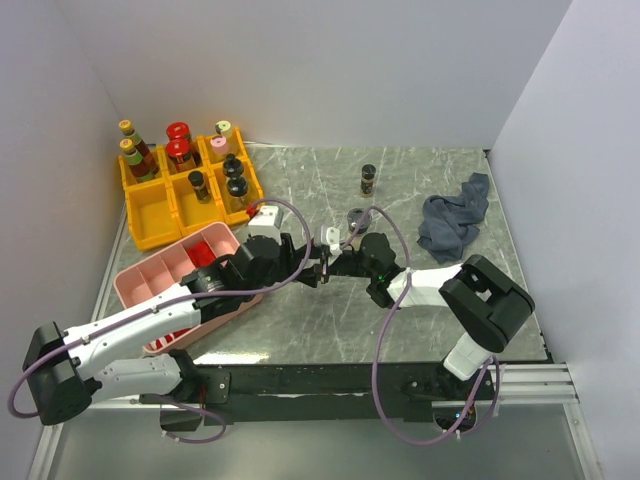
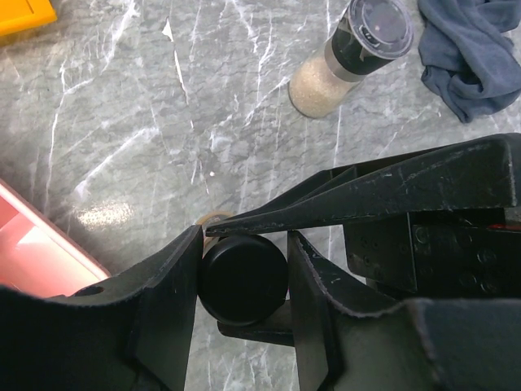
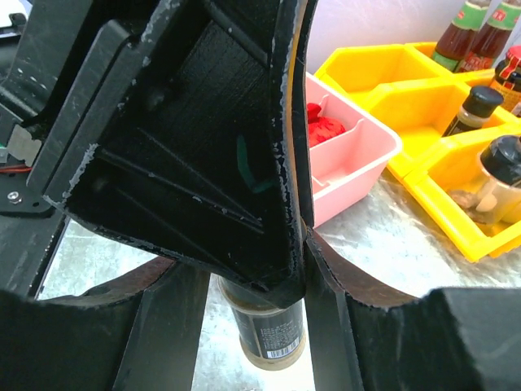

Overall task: Organize the condiment bottles
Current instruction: Pick up the bottle from the center of the board, then place the bottle in the storage box.

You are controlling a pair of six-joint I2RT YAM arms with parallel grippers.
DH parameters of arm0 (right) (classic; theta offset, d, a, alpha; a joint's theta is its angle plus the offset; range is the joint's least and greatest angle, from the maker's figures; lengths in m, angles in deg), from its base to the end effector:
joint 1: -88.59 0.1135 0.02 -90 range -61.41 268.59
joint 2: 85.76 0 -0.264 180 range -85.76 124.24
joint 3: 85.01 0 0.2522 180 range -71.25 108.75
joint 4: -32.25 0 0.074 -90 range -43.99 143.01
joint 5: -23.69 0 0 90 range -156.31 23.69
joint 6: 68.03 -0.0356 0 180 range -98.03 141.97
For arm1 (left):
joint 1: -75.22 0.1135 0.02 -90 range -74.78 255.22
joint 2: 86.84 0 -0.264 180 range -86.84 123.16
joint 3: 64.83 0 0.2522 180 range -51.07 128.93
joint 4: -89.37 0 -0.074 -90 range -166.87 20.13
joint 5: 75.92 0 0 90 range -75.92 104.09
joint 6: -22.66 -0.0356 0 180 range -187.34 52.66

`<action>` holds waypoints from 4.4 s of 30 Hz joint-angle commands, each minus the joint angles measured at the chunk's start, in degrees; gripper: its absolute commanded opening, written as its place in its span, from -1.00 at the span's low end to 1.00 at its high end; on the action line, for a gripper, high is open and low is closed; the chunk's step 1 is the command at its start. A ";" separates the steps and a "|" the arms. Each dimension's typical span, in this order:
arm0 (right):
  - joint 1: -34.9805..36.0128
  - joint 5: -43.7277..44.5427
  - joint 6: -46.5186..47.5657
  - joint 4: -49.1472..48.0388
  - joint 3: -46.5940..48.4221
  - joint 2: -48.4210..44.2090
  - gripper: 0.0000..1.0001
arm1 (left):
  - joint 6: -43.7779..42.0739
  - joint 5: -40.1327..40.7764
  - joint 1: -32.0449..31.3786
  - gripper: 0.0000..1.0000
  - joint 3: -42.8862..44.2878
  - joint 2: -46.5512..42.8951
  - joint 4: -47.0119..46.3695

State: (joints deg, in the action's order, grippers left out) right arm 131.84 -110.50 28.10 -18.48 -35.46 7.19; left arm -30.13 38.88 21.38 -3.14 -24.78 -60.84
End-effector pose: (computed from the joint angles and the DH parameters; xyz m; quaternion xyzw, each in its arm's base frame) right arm 0.2128 0.2343 0.2166 -0.5122 0.4380 0.4570 0.5805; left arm 0.1539 -0.1853 0.2917 0.0164 0.8531 -0.2172 0.4741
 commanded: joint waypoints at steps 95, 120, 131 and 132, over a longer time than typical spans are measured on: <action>0.52 61.85 -23.01 67.21 6.31 -54.71 1.00 | -6.45 -8.80 60.26 -0.98 33.12 43.49 -13.91; 0.52 61.94 -22.65 67.21 6.40 -54.19 1.00 | -3.99 -7.22 60.26 0.26 33.29 46.49 -12.78; 0.53 63.69 -24.15 69.94 8.50 -51.20 1.00 | -3.37 -9.59 60.17 0.99 33.99 33.22 -7.33; 0.53 63.78 -23.97 70.03 8.51 -51.20 1.00 | -3.37 -10.46 60.00 0.99 33.82 32.25 -6.55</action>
State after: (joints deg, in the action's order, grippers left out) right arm 132.34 -48.84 4.83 51.62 -28.66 -44.33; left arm -33.64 30.86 81.42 29.20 15.18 -68.33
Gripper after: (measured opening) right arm 0.999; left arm 0.991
